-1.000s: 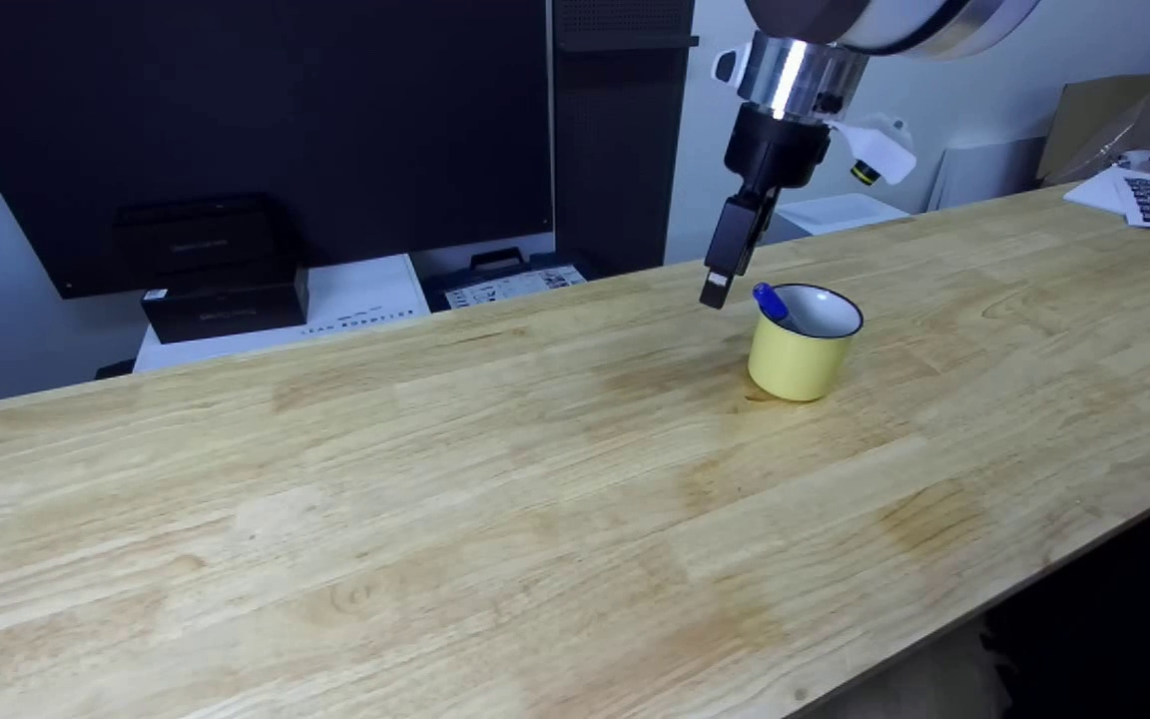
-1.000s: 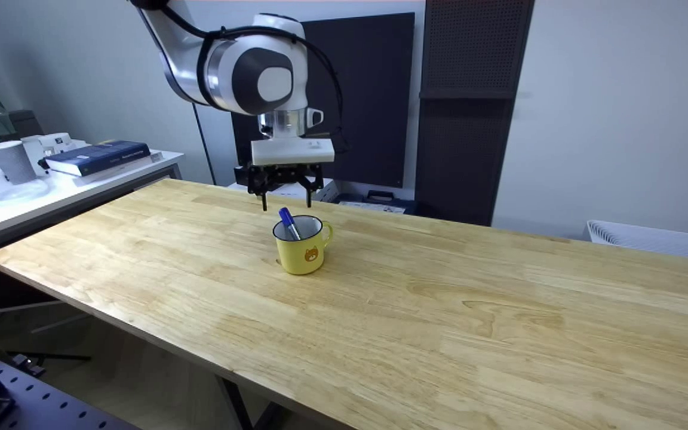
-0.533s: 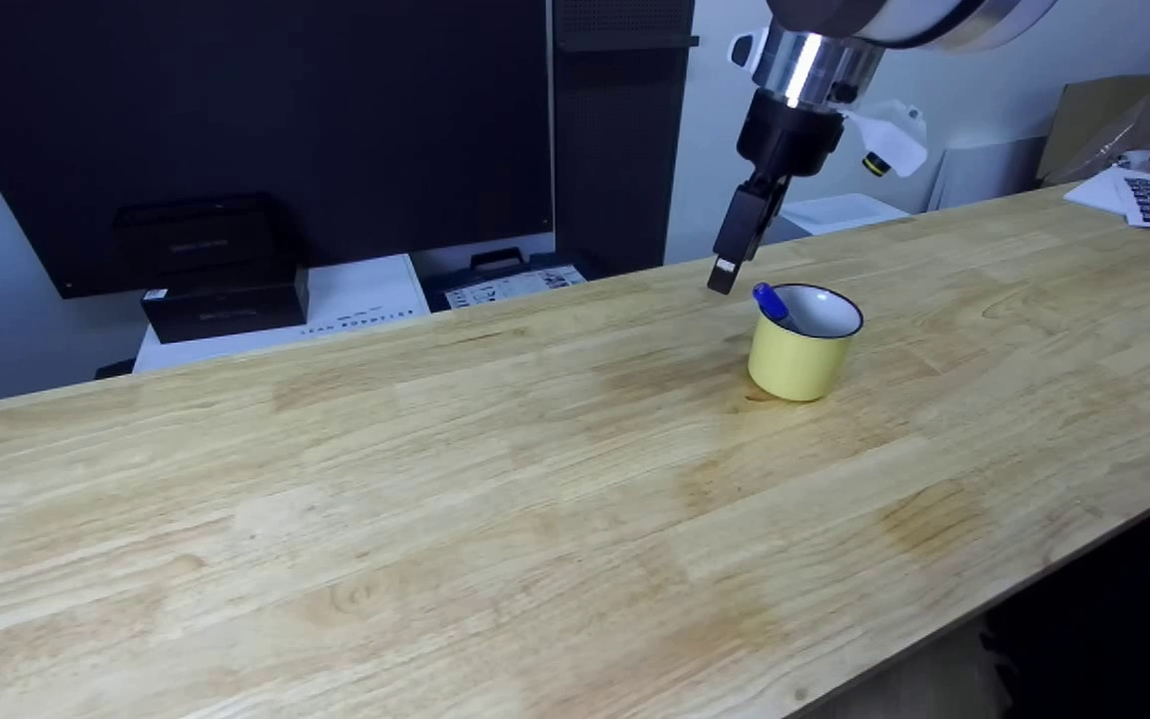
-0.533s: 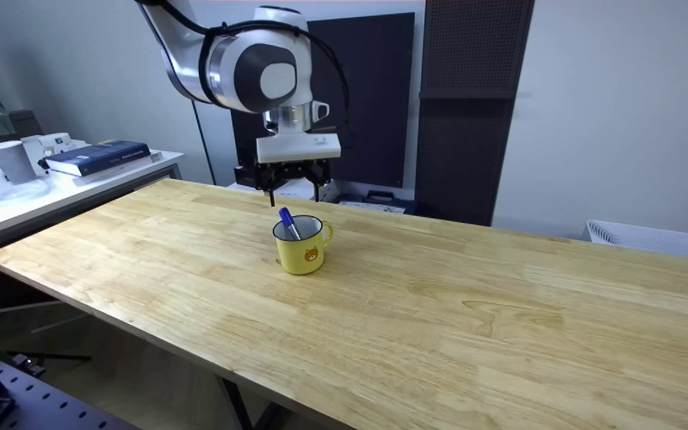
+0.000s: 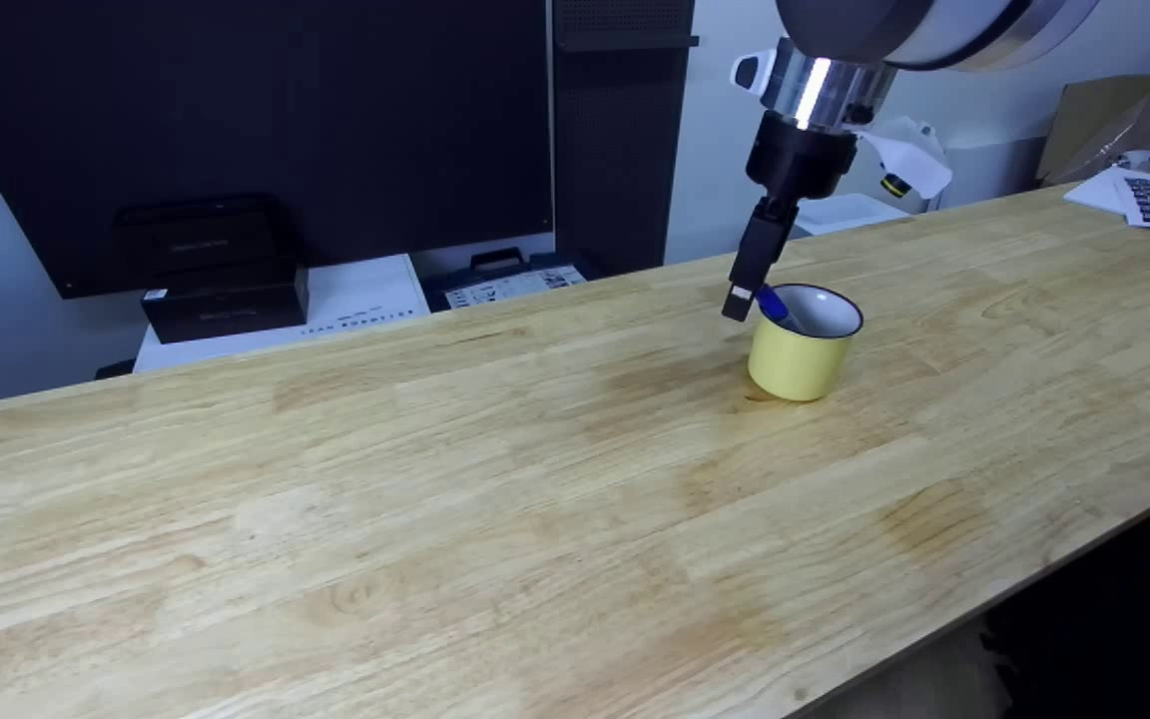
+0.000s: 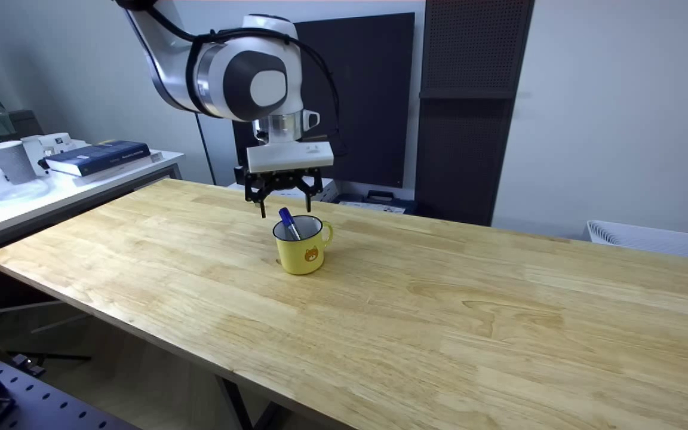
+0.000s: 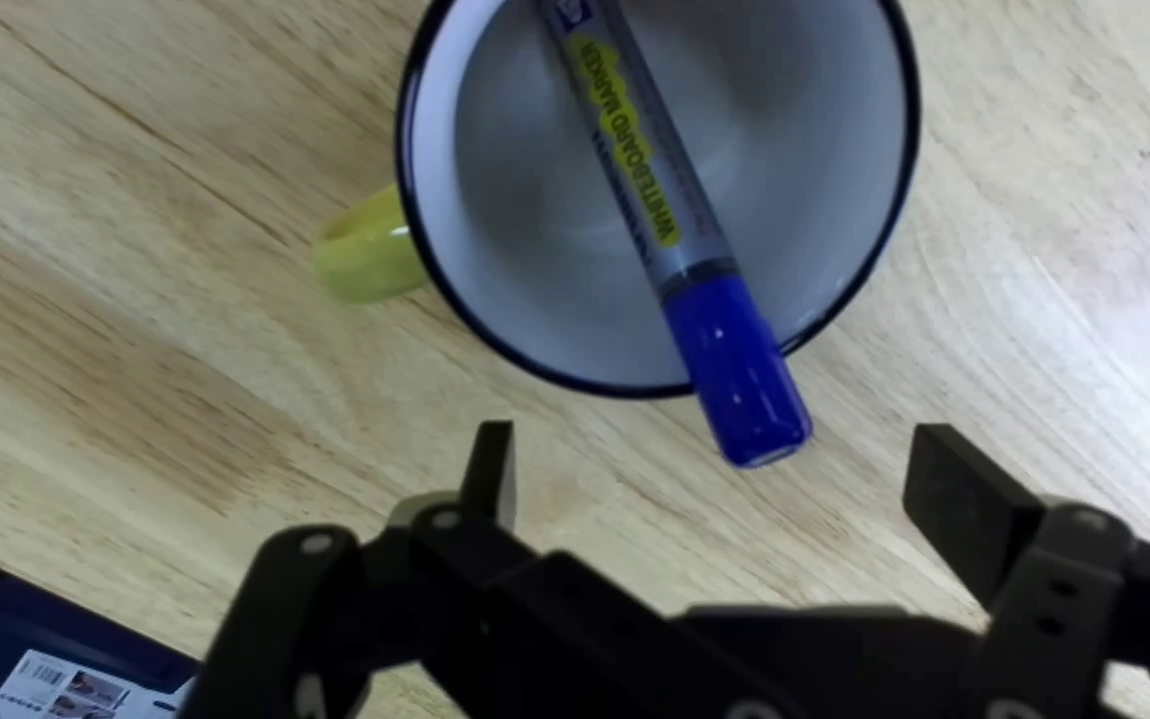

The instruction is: Take the marker from the cup and put it on the table

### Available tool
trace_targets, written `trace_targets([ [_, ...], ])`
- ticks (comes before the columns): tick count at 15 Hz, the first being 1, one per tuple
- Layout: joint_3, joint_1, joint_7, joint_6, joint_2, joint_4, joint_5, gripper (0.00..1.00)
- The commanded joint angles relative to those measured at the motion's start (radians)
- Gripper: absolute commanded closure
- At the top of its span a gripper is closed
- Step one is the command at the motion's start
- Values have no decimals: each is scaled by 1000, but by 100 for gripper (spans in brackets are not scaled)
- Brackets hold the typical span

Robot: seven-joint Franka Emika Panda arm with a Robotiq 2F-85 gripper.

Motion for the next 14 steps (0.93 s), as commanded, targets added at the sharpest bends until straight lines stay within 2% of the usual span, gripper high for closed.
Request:
trace_targets([
  [1, 20, -22, -12, 55, -55, -66, -13, 25],
  [4, 31, -33, -16, 86, -73, -87, -10, 48],
  [11, 48, -70, -23, 116, -130, -152, -1, 95],
  [12, 53, -80, -28, 120, -135, -164, 4, 100],
  [14, 66, -98, -34, 127, -148, -180, 13, 96],
])
